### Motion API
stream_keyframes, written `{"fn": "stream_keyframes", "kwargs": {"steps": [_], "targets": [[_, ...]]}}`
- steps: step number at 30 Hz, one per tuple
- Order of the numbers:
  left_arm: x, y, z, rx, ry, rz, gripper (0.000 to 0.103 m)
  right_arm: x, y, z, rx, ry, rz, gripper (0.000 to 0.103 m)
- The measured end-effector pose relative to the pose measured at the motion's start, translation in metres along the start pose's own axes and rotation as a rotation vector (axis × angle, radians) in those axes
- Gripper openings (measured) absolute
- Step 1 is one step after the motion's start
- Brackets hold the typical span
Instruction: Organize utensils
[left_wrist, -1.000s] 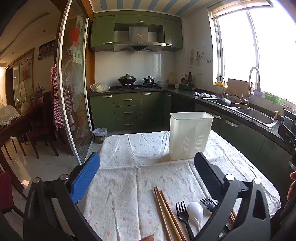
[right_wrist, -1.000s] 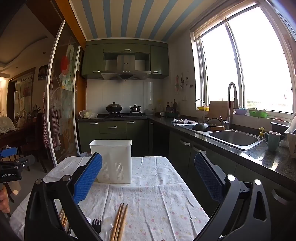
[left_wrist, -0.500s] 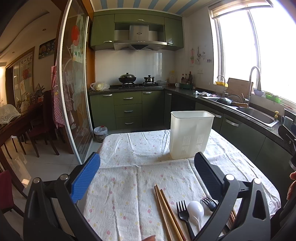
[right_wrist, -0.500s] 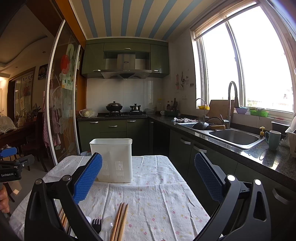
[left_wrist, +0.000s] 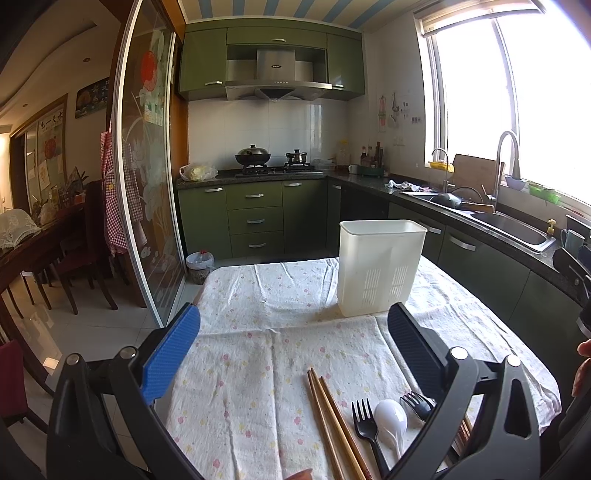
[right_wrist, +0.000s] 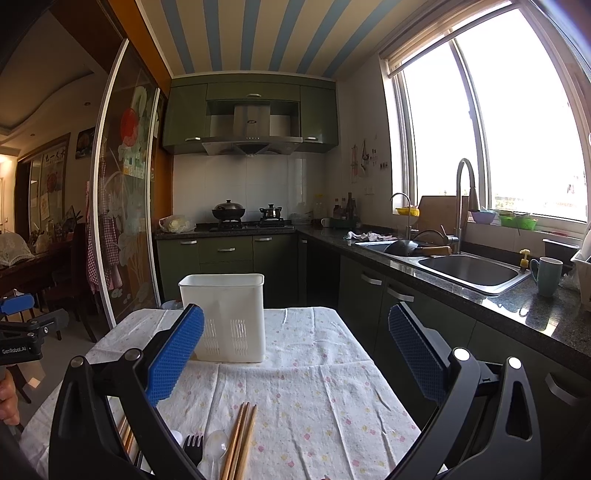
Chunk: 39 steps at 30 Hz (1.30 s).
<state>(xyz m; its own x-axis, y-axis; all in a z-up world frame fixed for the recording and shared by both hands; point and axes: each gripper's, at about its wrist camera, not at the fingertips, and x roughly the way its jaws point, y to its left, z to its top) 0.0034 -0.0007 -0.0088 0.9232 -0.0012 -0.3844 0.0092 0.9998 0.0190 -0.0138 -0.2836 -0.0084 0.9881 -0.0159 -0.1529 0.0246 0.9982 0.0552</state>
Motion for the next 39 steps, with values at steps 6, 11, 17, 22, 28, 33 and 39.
{"fn": "stream_keyframes", "kwargs": {"steps": [6,11,17,22,28,33,39], "targets": [[0.0005,-0.0001,0.0007,-0.001,0.003,0.001,0.097,0.0031,0.0019,-0.0032,0.003,0.003,0.000,0.099],[0.0008,0.0004,0.0024,-0.002,0.005,-0.002,0.097,0.0043,-0.0001,-0.0014,0.009,0.011,0.002,0.099],[0.0018,-0.0007,0.0022,0.004,0.007,-0.003,0.097,0.0041,0.0002,-0.0015,0.009,0.014,0.002,0.099],[0.0024,-0.0016,0.0024,0.004,0.008,-0.002,0.097,0.0043,-0.0007,-0.0006,0.010,0.013,0.002,0.099],[0.0026,-0.0026,0.0022,0.004,0.007,-0.006,0.097,0.0044,-0.0009,-0.0007,0.011,0.014,0.003,0.099],[0.0023,-0.0021,0.0014,0.006,0.006,-0.006,0.097,0.0045,-0.0011,-0.0007,0.012,0.014,0.003,0.099],[0.0020,-0.0015,0.0015,0.009,0.007,-0.010,0.097,0.0063,-0.0018,-0.0026,0.012,0.017,0.003,0.099]]}}
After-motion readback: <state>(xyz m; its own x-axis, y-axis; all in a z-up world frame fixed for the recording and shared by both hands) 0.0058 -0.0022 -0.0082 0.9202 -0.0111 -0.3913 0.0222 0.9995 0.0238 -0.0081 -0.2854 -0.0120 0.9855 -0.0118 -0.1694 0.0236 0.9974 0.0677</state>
